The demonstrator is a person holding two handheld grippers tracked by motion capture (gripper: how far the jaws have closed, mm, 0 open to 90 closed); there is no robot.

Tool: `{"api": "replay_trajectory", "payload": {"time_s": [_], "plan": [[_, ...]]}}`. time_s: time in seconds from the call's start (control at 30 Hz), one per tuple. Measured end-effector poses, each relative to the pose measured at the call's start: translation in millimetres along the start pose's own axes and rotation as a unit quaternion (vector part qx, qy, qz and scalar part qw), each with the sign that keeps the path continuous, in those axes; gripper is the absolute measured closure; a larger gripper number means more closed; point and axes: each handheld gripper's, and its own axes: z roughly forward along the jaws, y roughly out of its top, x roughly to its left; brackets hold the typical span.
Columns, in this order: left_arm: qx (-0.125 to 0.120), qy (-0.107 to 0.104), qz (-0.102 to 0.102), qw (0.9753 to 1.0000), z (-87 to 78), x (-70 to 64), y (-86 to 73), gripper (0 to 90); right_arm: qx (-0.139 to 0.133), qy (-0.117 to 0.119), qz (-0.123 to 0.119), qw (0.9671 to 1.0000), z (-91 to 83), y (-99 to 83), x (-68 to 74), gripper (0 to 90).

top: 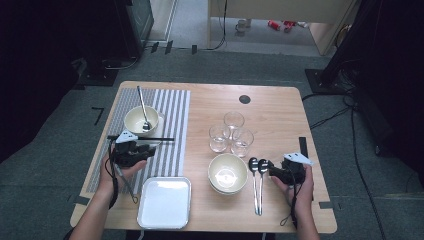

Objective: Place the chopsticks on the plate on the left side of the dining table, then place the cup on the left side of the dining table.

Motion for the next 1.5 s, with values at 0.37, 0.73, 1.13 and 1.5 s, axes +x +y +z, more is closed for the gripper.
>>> {"api": "replay_trajectory", "payload": {"time_s": [0.37,0.73,1.13,1.5], "plan": [[-0.009,-0.02,0.007,0.9997,-1.2,-12.2,-0.1,47.1,0.001,-0.001,-0.003,1.0,0.0,0.0,0.5,33.1],[0.0,-0.018,0.027,0.9995,5.6,-28.5,0.5,36.0,-0.022,-0.002,0.015,0.9996,-12.9,7.7,-2.8,40.3],[0.004,-0.022,0.034,0.9992,10.9,-36.9,4.2,36.4,-0.044,0.008,0.029,0.9986,-35.5,22.4,-0.6,41.4],[0.007,-0.024,0.039,0.9989,13.9,-42.0,6.1,37.3,-0.063,0.044,0.007,0.997,-56.6,51.2,23.3,46.5]]}}
